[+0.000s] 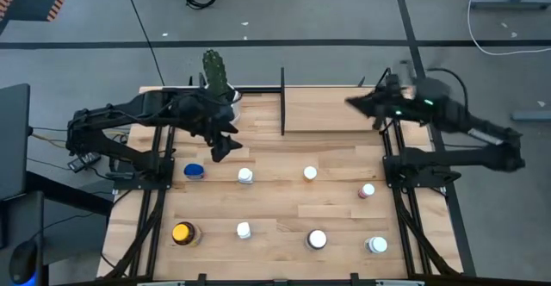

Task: Pick and place medicine bottles onto shelf by color
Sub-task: Put the blue pill bottle on the shelf

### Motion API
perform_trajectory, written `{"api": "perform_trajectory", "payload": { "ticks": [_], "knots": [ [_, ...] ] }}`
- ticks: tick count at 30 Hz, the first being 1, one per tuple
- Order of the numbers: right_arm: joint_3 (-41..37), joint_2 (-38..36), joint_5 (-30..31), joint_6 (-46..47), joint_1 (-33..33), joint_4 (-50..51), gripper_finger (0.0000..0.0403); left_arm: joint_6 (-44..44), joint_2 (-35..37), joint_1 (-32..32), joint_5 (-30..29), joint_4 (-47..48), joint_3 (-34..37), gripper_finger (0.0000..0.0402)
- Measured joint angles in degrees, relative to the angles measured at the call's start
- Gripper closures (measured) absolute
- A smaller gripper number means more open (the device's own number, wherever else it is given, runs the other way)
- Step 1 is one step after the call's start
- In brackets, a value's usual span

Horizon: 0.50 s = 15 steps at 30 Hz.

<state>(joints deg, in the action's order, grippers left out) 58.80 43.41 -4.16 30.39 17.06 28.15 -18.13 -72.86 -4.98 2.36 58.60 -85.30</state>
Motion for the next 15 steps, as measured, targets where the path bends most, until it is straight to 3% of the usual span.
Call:
{"api": "perform_trajectory", "payload": {
  "ticks": [3,7,11,15],
  "knots": [
    [11.4,9.9,-3.9,-4.4,0.0,22.8,0.0378,2.5,-0.3,0.9,-0.2,2.5,0.0,0.0124],
    [21.2,19.8,-7.6,-10.9,-1.0,40.4,0.0345,7.4,-0.5,2.6,-1.8,4.3,0.0,0.0116],
    [24.5,25.6,-11.8,-13.9,-2.2,46.2,0.0283,9.9,-0.8,4.0,-2.9,4.6,0.0,0.0103],
    [24.3,27.9,-11.3,-14.0,-4.1,46.5,0.0211,6.9,-0.8,4.6,-3.0,11.5,0.1,0.0085]
  ]
}}
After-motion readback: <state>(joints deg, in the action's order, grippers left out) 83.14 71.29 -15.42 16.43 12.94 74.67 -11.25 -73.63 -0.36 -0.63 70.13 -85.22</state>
